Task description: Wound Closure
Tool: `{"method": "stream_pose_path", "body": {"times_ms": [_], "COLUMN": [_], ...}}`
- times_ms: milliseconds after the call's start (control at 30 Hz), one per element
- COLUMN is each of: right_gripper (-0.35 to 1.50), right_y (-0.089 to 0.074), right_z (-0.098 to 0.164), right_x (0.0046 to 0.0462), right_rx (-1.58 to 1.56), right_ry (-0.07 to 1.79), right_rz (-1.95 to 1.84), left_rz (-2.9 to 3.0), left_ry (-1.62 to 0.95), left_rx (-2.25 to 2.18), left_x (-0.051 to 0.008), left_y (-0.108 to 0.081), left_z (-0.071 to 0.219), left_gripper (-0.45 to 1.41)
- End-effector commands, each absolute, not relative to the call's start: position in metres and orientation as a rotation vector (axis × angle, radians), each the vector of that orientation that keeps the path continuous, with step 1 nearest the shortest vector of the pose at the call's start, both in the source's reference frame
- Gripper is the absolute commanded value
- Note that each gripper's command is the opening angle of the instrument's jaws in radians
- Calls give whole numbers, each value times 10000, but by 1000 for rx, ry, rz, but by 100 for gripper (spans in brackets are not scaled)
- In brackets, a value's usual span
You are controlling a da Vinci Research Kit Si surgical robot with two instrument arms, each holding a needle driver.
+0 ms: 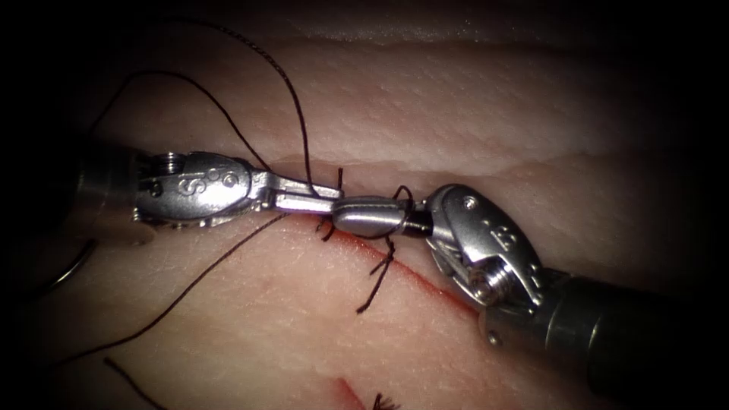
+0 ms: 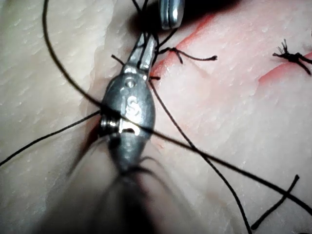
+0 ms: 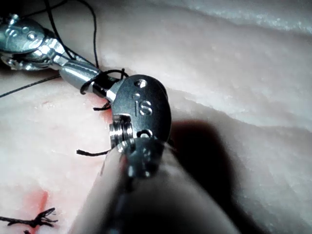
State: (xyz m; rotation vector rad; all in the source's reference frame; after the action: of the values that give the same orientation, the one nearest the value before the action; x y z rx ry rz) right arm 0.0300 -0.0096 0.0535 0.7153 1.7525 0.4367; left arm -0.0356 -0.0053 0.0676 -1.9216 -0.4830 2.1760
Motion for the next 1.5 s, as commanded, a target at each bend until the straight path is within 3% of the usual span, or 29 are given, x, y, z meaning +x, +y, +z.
{"method": "stream_pose_path", "body": {"times_ms": [33,267,300,333,400,433,500,867,1233,1267,1367,1500], "right_gripper": [-35,-35,-8,-8,15,15,42,98,84,64,41,32], "right_y": [-92,-97,-98,-98,-100,-100,-101,-116,-136,-136,-130,-123], "right_z": [537,528,526,526,524,524,524,524,534,536,540,542], "right_x": [309,315,314,314,312,312,312,315,321,322,326,327], "right_rx": [720,793,813,813,839,839,847,847,822,814,749,697], "right_ry": [1742,1498,1427,1427,1330,1330,1291,1252,1099,1084,1073,1079], "right_rz": [377,33,-26,-26,-112,-112,-146,-188,-325,-344,-358,-361], "left_rz": [2177,2178,2179,2179,2180,2180,2181,2181,2180,2181,2181,2177], "left_ry": [-480,-471,-471,-471,-473,-473,-477,-486,-495,-494,-496,-501], "left_rx": [-1923,-1917,-1918,-1918,-1919,-1919,-1922,-1922,-1910,-1910,-1911,-1908], "left_x": [-363,-368,-368,-368,-366,-366,-364,-361,-363,-363,-362,-362], "left_y": [-51,-49,-50,-50,-52,-52,-54,-59,-68,-68,-68,-69], "left_z": [683,686,686,686,685,685,684,684,687,687,687,687], "left_gripper": [-45,-45,-45,-45,-45,-45,-45,-45,-45,-45,-45,-45]}}
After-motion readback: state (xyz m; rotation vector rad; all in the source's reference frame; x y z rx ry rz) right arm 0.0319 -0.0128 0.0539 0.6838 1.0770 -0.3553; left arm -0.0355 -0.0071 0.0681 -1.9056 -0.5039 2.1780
